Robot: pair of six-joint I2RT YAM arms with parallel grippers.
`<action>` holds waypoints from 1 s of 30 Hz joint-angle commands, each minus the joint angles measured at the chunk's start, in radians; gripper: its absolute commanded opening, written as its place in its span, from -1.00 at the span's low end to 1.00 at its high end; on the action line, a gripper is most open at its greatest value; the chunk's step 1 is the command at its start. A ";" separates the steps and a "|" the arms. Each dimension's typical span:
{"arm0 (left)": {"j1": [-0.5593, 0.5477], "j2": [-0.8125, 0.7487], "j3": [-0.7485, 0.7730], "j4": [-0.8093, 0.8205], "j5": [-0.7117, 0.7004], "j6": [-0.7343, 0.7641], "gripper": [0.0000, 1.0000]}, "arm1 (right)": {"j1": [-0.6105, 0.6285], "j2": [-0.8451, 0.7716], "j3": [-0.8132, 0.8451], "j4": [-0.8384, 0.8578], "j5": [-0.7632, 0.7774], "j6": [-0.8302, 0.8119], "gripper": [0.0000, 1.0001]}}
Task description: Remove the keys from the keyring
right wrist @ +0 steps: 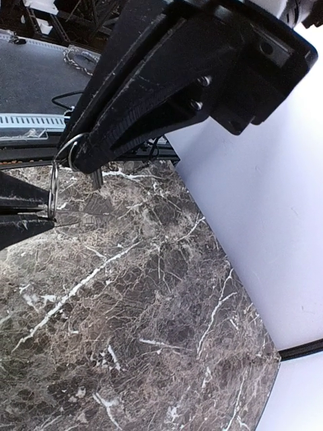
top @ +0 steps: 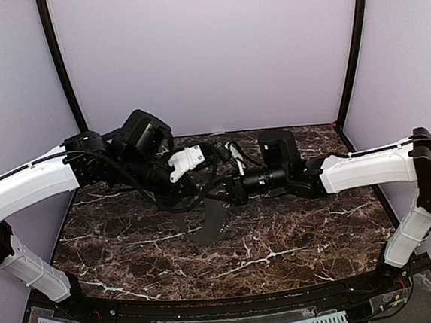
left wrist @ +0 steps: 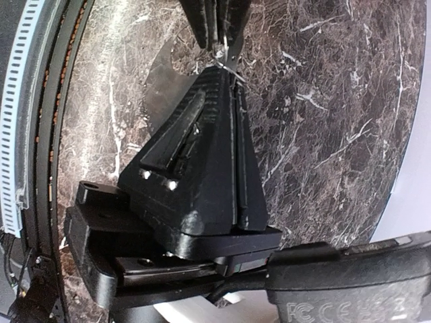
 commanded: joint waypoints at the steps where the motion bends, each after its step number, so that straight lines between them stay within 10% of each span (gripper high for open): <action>1: -0.059 0.019 0.045 -0.045 -0.049 0.034 -1.00 | -0.028 0.032 0.016 -0.025 0.188 -0.006 -1.00; 30: -0.078 -0.017 -0.095 0.097 -0.218 0.014 -1.00 | -0.032 0.015 -0.095 0.234 0.303 0.213 -1.00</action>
